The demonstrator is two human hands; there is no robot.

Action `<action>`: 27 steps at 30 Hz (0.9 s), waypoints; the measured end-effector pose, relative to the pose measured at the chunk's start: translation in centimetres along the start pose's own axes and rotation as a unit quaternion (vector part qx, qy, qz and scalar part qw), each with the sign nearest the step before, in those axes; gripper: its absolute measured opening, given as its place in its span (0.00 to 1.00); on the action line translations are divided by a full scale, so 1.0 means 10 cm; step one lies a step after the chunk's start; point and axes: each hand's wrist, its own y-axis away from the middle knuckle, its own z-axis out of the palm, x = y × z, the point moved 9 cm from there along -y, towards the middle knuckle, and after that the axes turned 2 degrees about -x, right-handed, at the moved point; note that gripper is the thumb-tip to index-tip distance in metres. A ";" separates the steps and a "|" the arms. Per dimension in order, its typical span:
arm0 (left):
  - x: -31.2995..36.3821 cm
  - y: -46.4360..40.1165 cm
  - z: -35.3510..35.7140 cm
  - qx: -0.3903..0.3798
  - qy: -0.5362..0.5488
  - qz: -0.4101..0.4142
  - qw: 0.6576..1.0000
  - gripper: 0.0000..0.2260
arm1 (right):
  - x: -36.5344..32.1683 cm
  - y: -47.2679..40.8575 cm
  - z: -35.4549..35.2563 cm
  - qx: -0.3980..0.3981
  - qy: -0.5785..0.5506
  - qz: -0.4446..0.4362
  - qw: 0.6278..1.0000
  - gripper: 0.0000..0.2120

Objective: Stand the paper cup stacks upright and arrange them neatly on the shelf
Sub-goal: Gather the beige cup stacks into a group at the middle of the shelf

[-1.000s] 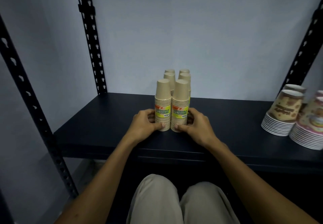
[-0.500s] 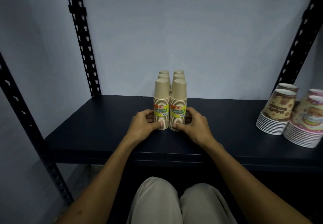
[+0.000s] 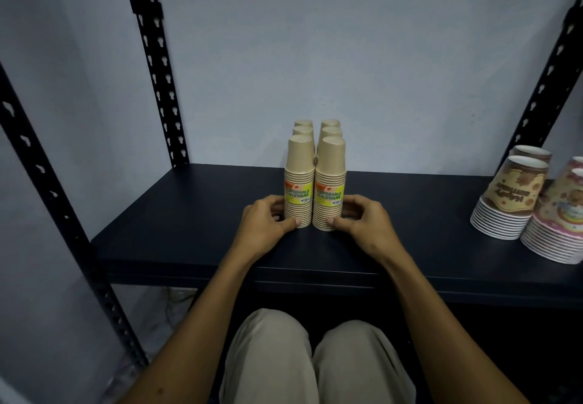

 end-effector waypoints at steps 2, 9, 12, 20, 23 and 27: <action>-0.01 0.00 -0.01 0.005 0.001 -0.001 1.000 0.24 | -0.02 0.01 -0.01 0.006 0.003 -0.005 1.000 0.24; -0.04 -0.02 -0.03 0.016 0.014 -0.017 1.000 0.20 | -0.05 0.03 0.00 0.010 0.017 -0.016 1.000 0.23; -0.04 -0.02 -0.02 0.014 0.014 -0.018 1.000 0.20 | -0.04 0.03 0.00 0.012 0.025 -0.018 0.999 0.22; -0.04 -0.03 -0.02 0.019 0.011 -0.021 1.000 0.19 | -0.02 0.01 0.01 0.011 0.049 -0.015 0.999 0.21; -0.05 -0.03 -0.02 0.019 0.007 -0.023 1.000 0.19 | -0.04 0.01 0.01 0.013 0.054 -0.023 0.998 0.21; -0.04 -0.04 -0.02 0.021 0.003 -0.018 1.000 0.19 | -0.06 0.02 0.02 0.013 0.062 -0.033 0.997 0.21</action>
